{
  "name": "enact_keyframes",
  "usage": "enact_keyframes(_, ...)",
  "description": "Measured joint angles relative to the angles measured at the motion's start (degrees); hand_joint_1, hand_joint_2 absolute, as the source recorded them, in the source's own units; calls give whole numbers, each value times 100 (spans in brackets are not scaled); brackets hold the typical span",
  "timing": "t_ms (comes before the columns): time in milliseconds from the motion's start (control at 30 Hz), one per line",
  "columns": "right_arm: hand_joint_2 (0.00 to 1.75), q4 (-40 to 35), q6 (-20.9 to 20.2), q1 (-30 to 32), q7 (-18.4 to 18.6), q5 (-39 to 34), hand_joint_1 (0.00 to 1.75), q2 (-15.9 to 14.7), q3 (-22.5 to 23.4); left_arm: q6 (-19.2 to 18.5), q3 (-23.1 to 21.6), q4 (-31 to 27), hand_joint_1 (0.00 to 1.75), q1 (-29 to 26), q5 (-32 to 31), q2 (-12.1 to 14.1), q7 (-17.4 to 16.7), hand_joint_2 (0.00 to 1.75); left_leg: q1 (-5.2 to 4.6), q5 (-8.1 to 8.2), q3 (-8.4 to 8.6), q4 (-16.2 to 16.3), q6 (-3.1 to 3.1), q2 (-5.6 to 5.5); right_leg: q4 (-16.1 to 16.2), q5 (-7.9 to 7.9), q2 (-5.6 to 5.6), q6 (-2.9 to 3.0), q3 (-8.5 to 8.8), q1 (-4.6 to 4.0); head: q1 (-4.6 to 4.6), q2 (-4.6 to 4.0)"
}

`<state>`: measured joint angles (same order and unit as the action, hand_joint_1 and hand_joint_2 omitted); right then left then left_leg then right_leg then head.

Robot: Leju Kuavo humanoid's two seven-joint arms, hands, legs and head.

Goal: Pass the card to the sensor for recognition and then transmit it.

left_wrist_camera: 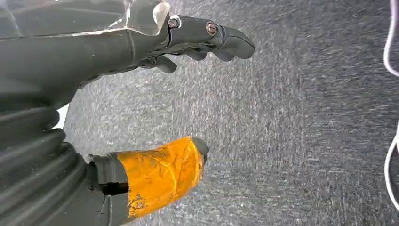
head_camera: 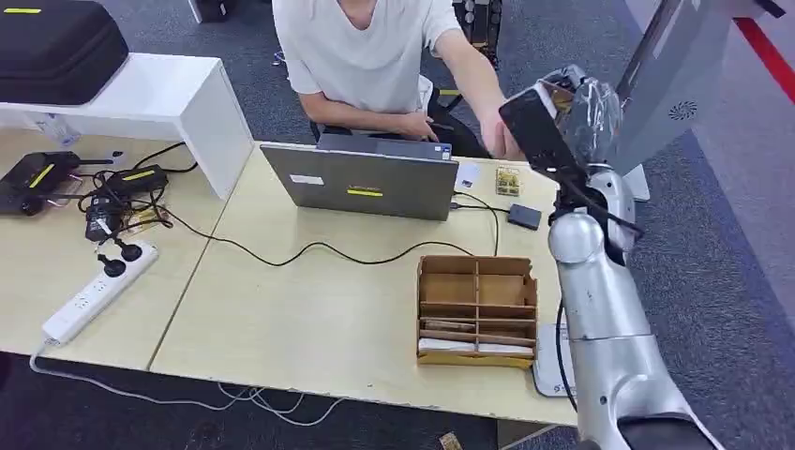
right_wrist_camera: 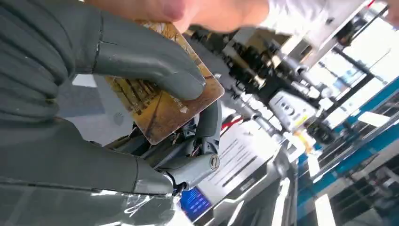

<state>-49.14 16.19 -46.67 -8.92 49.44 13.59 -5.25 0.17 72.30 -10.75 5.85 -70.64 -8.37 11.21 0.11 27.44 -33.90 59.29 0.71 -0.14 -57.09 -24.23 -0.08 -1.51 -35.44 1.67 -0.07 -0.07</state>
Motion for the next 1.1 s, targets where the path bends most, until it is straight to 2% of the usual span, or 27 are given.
enact_keyframes(133,175,337,42,-196,35,55,175,29,193,0,-59,0,0,11,-15,24,4,175,0,0,-1,0,0,0,0,0,0,0,-1,0,0,0)
enact_keyframes(167,0,394,44,-210,42,63,0,35,225,2,-79,0,0,10,-22,33,4,175,0,0,-2,0,0,-2,0,0,0,0,-1,0,2,0)
enact_keyframes(533,0,713,96,-237,-24,140,0,74,595,-74,-101,0,0,36,-39,44,-76,175,0,1,-4,-2,-1,-3,1,-5,-1,0,-7,0,2,0)
enact_keyframes(667,0,726,-42,-235,-79,-151,0,3,842,-72,-101,0,0,29,-18,50,-92,175,-1,1,-3,0,0,-3,2,-2,-1,-1,-6,0,2,0)
enact_keyframes(733,0,722,-289,-233,-206,-604,0,-105,1055,-66,-101,0,0,20,7,64,-125,175,-1,1,-3,3,0,-4,3,-1,-2,0,-6,0,2,0)
enact_keyframes(833,0,715,-795,-203,-512,-1719,0,-299,1665,-61,-101,0,0,9,31,87,-151,175,-1,1,-4,5,0,-13,3,-1,-11,0,-3,0,-2,0)
enact_keyframes(1000,0,715,-968,-152,-640,-2007,0,-531,2265,-61,-101,0,0,-15,39,112,-153,175,-2,3,-7,5,1,-3,4,-1,2,0,-9,1,0,0)
enact_keyframes(1100,0,788,-1329,-89,-818,-3123,0,-770,2755,-66,-101,0,0,19,101,122,-153,175,-5,9,-3,8,2,0,10,-4,1,-3,-8,-4,-9,0)
